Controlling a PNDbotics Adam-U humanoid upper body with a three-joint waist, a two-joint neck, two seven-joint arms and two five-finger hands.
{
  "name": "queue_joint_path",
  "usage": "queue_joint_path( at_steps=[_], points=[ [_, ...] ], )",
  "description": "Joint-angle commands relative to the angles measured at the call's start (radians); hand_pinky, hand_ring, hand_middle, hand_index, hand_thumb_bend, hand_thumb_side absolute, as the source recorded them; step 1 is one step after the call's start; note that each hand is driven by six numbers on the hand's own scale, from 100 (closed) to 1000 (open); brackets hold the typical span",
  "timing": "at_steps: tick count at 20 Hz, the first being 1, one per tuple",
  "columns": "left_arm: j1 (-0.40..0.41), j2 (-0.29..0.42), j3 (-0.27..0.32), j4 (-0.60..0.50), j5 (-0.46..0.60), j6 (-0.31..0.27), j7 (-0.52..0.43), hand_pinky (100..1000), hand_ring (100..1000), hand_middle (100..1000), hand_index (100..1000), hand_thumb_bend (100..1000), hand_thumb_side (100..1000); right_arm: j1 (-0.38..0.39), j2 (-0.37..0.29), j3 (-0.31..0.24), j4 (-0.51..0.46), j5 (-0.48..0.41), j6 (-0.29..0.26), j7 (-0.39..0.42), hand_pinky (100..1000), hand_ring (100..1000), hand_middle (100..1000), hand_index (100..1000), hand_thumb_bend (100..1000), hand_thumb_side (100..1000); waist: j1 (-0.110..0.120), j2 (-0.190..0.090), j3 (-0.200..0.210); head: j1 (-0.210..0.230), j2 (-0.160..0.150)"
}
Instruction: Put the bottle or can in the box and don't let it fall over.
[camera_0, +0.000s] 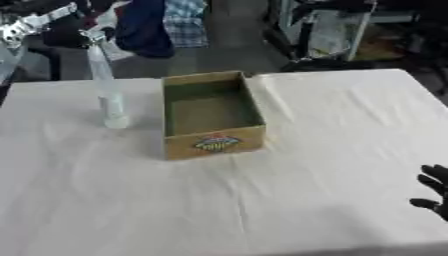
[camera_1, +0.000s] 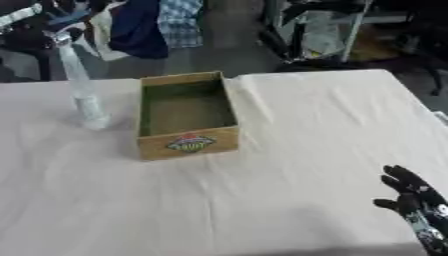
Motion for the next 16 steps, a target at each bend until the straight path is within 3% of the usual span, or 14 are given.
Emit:
queue_joint_path(
  at_steps=[1,16],
  points=[
    [-0.018,0.026,0.006,-0.007,-0.020,0.005,0.010,864,884,882,977,272,825,-0.009,-0.009,-0.004,-0.008,-0.002,-0.001,-0.002,794,1000,974,1000,100,620,0.002,-0.002,-0.002,0.002,0.003],
    [-0.005,-0.025,0.010,0.047,-0.064,0.040,0.074,848,856,851,959,176,830,-0.025,-0.002,-0.002,-0.009,-0.005,0.002,-0.001,794,1000,974,1000,100,634,0.000,0.017,-0.019,0.005,-0.005]
  ],
)
